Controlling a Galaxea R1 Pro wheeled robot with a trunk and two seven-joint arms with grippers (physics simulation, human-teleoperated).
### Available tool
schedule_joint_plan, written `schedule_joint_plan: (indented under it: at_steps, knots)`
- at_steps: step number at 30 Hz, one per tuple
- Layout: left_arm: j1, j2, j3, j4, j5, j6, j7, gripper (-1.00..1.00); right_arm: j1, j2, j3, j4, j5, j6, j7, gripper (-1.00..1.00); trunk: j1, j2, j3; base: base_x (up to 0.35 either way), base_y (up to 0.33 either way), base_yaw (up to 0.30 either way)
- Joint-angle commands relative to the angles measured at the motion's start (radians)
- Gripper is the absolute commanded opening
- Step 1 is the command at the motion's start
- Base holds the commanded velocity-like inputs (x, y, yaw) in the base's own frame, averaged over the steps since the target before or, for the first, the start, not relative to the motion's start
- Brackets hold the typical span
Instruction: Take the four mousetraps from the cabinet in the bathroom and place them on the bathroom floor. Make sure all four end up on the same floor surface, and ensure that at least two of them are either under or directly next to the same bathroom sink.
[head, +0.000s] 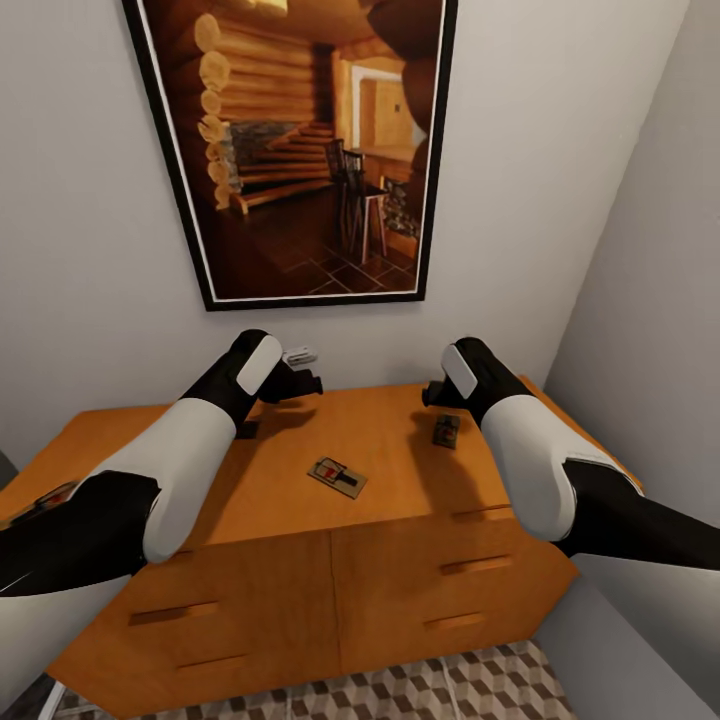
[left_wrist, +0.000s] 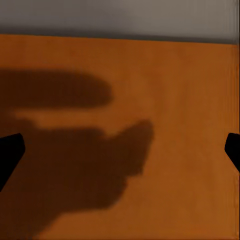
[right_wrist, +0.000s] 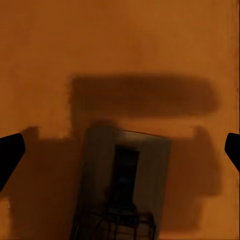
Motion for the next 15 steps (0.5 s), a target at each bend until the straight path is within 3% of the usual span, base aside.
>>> schedule_joint_plan:
  at_steps: [1,15]
  knots:
    - [0.000,0.000,0.000,0.000,0.000,0.000,-0.002,1.00,0.003,0.000,0.000,0.000,0.000,-0.004,0.000,1.00,0.000,0.000,0.000,0.000,-0.067,0.000]
    - [0.000,0.000,0.001,-0.001,0.000,-0.010,-0.017,1.00,0.024,-0.010,0.000,0.000,-0.002,-0.021,-0.001,1.00,0.000,0.000,0.000,-0.010,-0.017,0.000]
